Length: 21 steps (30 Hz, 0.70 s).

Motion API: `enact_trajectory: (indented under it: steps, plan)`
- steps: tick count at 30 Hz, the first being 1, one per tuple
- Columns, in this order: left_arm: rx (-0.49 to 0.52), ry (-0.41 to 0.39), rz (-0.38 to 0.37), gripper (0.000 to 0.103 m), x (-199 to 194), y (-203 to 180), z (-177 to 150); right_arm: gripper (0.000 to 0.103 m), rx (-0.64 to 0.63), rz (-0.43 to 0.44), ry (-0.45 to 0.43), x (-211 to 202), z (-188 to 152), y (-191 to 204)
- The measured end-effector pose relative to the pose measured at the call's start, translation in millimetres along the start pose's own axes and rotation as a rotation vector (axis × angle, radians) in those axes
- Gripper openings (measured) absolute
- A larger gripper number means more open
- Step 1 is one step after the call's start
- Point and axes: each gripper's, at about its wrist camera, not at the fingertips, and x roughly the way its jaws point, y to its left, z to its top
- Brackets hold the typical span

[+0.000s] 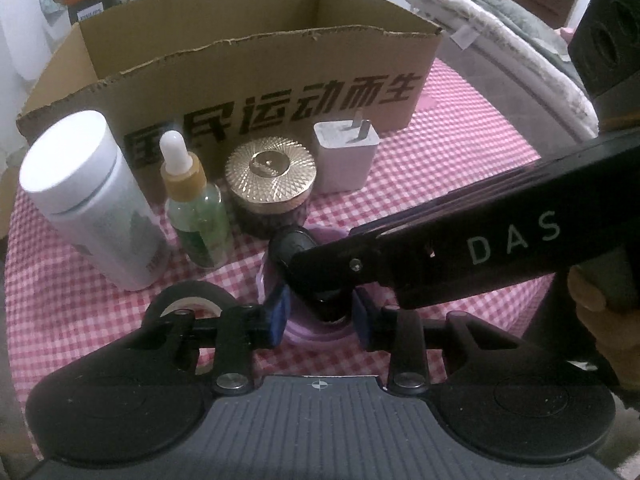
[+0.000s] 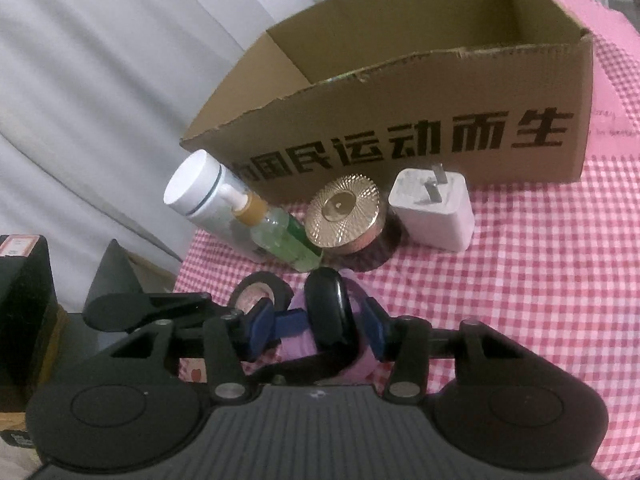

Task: Organize rigid objects
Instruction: 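Grasp the black oval case in the pink bowl with the right tool, then carry the black oval case into the cardboard box and release it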

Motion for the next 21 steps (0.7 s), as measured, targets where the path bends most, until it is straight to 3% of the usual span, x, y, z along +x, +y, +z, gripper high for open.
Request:
enact_trajectory:
  steps: [11,21]
  plan:
    - [-0.025,-0.033,-0.023,0.034,9,1,-11,0.041,0.046,-0.007,0.029,13,-1,-9]
    - [-0.038,-0.073,-0.042,0.034,0,7,-19,0.038,0.134,0.077,0.008,14,-4,-27]
